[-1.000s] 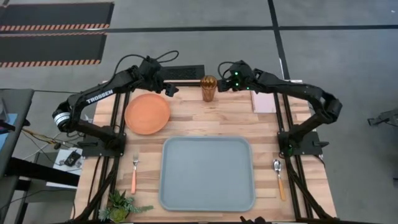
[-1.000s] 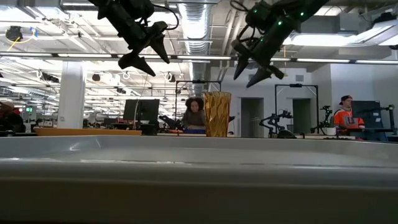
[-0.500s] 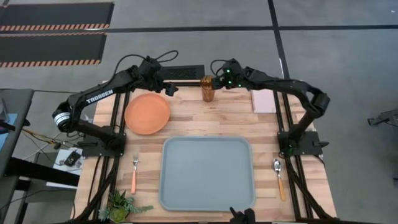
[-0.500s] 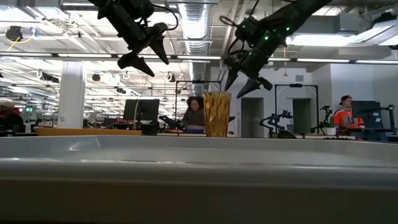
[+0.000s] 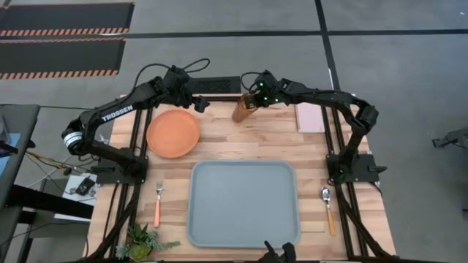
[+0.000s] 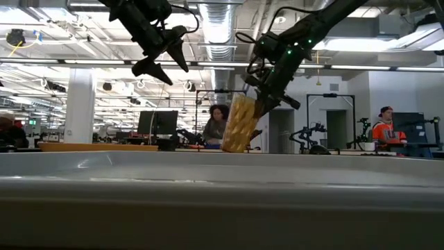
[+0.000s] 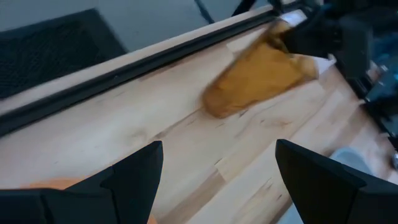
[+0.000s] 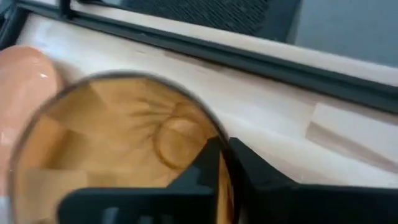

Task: Pick and place plate/cup/fork/spoon on tray
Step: Put the brown cup on the blue serving tray

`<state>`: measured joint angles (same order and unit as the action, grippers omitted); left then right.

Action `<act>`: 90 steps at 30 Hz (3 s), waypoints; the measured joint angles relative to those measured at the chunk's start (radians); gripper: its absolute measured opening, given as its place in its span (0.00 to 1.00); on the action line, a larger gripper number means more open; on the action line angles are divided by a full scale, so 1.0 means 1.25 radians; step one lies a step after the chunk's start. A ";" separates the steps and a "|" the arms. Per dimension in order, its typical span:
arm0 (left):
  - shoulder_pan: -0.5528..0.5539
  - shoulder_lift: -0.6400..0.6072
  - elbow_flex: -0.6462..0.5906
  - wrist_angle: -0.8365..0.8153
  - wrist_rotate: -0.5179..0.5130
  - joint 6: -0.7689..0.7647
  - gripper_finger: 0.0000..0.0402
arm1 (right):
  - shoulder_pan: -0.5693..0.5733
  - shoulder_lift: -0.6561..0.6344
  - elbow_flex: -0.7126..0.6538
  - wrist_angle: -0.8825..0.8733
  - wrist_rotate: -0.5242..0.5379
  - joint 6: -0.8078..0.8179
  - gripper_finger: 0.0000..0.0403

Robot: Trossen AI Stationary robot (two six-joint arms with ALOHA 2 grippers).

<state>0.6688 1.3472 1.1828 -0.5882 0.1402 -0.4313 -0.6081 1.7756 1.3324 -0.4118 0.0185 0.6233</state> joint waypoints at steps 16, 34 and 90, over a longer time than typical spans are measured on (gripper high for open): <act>-0.114 0.071 0.000 0.143 0.115 0.486 0.73 | -0.017 -0.165 0.000 -0.099 -0.195 -0.065 0.04; -0.169 0.208 0.113 0.309 0.152 0.411 0.85 | 0.068 -0.173 0.000 -0.095 -0.206 -0.067 0.04; -0.206 0.166 0.131 0.174 0.267 0.340 0.86 | 0.133 -0.174 0.001 -0.085 -0.249 -0.150 0.04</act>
<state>0.4116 1.5542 1.3467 -0.3703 0.4735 -0.0066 -0.4423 1.5585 1.3342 -0.5175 -0.2929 0.4359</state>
